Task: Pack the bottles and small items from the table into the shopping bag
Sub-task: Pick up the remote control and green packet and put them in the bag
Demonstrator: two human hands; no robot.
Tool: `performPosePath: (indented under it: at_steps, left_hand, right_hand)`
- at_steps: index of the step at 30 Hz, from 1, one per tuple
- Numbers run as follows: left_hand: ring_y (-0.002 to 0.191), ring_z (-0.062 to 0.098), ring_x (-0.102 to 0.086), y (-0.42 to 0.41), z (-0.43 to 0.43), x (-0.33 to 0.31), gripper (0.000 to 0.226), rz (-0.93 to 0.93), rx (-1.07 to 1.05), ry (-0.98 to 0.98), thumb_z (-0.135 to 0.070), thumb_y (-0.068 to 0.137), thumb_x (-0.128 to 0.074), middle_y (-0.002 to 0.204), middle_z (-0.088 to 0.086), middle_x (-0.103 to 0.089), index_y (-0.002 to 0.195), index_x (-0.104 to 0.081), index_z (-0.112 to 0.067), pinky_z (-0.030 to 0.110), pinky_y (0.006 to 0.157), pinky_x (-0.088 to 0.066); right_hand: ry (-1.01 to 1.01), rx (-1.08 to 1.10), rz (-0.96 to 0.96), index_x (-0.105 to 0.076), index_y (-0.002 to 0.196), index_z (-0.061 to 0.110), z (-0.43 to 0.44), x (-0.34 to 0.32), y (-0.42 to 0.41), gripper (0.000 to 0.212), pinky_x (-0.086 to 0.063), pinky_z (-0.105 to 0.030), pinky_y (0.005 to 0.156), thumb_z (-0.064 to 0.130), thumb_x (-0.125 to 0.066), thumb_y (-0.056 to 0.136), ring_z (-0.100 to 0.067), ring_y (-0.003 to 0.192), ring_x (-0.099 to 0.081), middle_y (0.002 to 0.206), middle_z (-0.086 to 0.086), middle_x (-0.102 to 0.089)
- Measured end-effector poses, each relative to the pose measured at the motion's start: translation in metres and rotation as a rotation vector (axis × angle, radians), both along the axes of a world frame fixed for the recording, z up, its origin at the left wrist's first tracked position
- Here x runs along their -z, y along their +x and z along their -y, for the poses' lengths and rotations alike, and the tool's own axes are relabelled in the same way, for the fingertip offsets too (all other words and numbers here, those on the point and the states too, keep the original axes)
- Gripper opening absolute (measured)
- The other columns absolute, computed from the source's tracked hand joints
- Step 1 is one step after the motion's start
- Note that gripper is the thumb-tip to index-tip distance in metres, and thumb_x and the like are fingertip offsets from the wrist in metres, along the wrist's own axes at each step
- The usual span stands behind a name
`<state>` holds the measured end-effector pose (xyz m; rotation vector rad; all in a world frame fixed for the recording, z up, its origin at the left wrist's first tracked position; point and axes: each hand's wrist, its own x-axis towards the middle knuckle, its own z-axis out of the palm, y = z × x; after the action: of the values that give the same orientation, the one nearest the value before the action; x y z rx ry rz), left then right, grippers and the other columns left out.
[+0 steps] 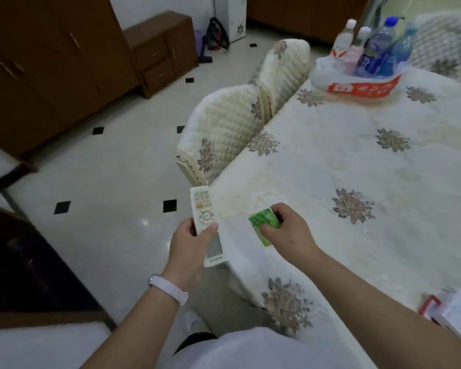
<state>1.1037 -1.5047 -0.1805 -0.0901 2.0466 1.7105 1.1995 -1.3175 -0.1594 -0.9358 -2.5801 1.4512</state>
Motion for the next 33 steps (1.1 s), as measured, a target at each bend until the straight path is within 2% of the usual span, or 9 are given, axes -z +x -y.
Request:
performPosePath:
  at_steps: [5, 11, 14, 18, 22, 26, 28, 33]
  left_hand:
    - [0.09, 0.013, -0.069, -0.089, 0.08, -0.012, 0.016, -0.047, -0.043, 0.006, -0.023, 0.09, -0.07, 0.101, -0.009, -0.074, 0.106, -0.068, -0.023, 0.024, 0.065, -0.049]
    - [0.09, 0.017, -0.071, -0.165, 0.156, -0.027, 0.015, -0.076, -0.154, 0.032, -0.02, 0.089, -0.071, 0.099, -0.005, -0.075, 0.104, -0.068, -0.02, 0.032, 0.074, -0.055]
    - [0.09, 0.016, -0.07, -0.19, 0.177, -0.03, 0.014, -0.084, -0.193, 0.045, -0.019, 0.089, -0.072, 0.097, -0.005, -0.075, 0.102, -0.068, -0.02, 0.034, 0.079, -0.057]
    - [0.089, 0.015, -0.071, -0.228, 0.188, -0.031, 0.017, -0.084, -0.209, 0.038, -0.021, 0.088, -0.073, 0.098, -0.005, -0.075, 0.104, -0.068, -0.019, 0.032, 0.078, -0.057]
    - [0.088, 0.013, -0.072, -0.275, 0.189, -0.032, 0.018, -0.089, -0.23, 0.038, -0.02, 0.087, -0.073, 0.098, -0.006, -0.076, 0.105, -0.068, -0.02, 0.032, 0.078, -0.058]
    - [0.088, 0.011, -0.072, -0.336, 0.188, -0.028, 0.019, -0.102, -0.254, 0.016, -0.02, 0.088, -0.073, 0.098, -0.006, -0.076, 0.107, -0.068, -0.018, 0.027, 0.074, -0.057]
    - [0.087, 0.011, -0.072, -0.373, 0.182, -0.026, 0.019, -0.093, -0.27, 0.003, -0.019, 0.089, -0.072, 0.098, -0.006, -0.076, 0.107, -0.068, -0.018, 0.023, 0.068, -0.055]
    - [0.089, 0.016, -0.072, -0.469, 0.149, -0.036, 0.021, -0.051, -0.254, -0.049, -0.018, 0.088, -0.073, 0.1, -0.003, -0.076, 0.108, -0.068, -0.017, 0.03, 0.073, -0.056]
  right_hand:
    - [0.022, -0.056, -0.045, -0.057, 0.094, 0.022, 0.071, -0.014, -0.102, 0.014, -0.038, -0.014, 0.05, 0.017, -0.067, 0.085, -0.007, 0.068, -0.055, 0.08, 0.008, -0.06]
    - [-0.022, -0.124, -0.132, -0.06, 0.093, 0.022, 0.137, -0.032, -0.197, 0.014, -0.049, -0.029, 0.064, 0.019, -0.071, 0.084, -0.017, 0.077, -0.063, 0.083, 0.003, -0.064]
    - [-0.049, -0.147, -0.162, -0.061, 0.09, 0.025, 0.155, -0.037, -0.232, 0.015, -0.051, -0.032, 0.068, 0.018, -0.071, 0.083, -0.019, 0.08, -0.064, 0.083, 0.002, -0.066]
    - [-0.036, -0.175, -0.173, -0.06, 0.093, 0.027, 0.169, -0.036, -0.279, 0.017, -0.052, -0.033, 0.07, 0.021, -0.072, 0.083, -0.015, 0.078, -0.065, 0.083, 0.006, -0.067]
    - [-0.081, -0.221, -0.198, -0.06, 0.091, 0.025, 0.176, -0.03, -0.337, 0.016, -0.046, -0.016, 0.058, 0.016, -0.071, 0.085, -0.004, 0.065, -0.059, 0.081, 0.003, -0.066]
    - [-0.172, -0.223, -0.208, -0.059, 0.089, 0.025, 0.176, -0.015, -0.412, 0.017, -0.047, -0.017, 0.058, 0.013, -0.071, 0.084, -0.01, 0.068, -0.059, 0.079, 0.004, -0.065]
    - [-0.244, -0.215, -0.215, -0.058, 0.087, 0.028, 0.169, -0.007, -0.454, 0.02, -0.051, -0.022, 0.063, 0.012, -0.07, 0.084, -0.012, 0.07, -0.061, 0.081, 0.002, -0.065]
    - [-0.355, -0.149, -0.22, -0.06, 0.089, 0.026, 0.13, -0.005, -0.549, 0.017, -0.053, -0.033, 0.067, 0.013, -0.07, 0.085, -0.014, 0.072, -0.062, 0.084, -0.003, -0.067]
